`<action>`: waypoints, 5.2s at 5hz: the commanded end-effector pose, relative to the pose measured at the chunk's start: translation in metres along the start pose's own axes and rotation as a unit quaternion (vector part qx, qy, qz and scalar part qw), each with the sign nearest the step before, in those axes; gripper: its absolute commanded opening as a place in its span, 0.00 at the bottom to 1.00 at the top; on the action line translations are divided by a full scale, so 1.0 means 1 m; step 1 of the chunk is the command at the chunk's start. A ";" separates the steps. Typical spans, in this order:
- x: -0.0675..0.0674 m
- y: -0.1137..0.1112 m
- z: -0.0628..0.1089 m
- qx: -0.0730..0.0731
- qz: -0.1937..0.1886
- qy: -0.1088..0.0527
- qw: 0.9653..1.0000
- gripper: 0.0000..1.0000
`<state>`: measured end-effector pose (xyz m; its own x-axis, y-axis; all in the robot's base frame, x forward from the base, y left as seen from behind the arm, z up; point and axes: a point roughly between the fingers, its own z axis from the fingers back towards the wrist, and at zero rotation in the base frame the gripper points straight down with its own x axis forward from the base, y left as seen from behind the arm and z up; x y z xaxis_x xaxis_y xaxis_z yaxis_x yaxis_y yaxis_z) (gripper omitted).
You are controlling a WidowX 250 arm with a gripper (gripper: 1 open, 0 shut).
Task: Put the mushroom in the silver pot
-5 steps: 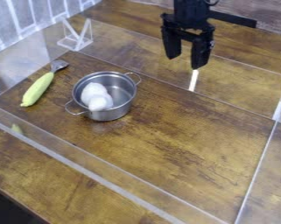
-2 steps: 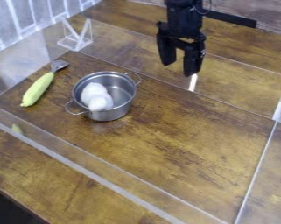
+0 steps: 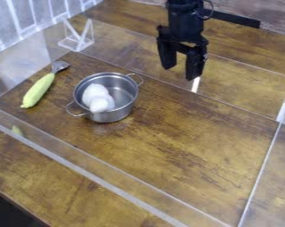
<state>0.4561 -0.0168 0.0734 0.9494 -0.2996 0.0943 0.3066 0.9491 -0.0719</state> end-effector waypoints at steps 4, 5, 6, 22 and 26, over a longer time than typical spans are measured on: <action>0.010 -0.010 0.051 0.037 -0.021 -0.063 0.997 1.00; 0.015 -0.017 0.062 0.045 -0.009 -0.070 0.997 1.00; 0.015 -0.018 0.074 0.044 -0.045 -0.080 0.995 1.00; -0.010 0.044 0.015 0.014 -0.076 -0.080 0.994 1.00; 0.006 0.012 0.029 0.036 -0.087 -0.092 0.991 1.00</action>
<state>0.4566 0.0005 0.0585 0.8832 -0.4280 0.1917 0.4401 0.8976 -0.0235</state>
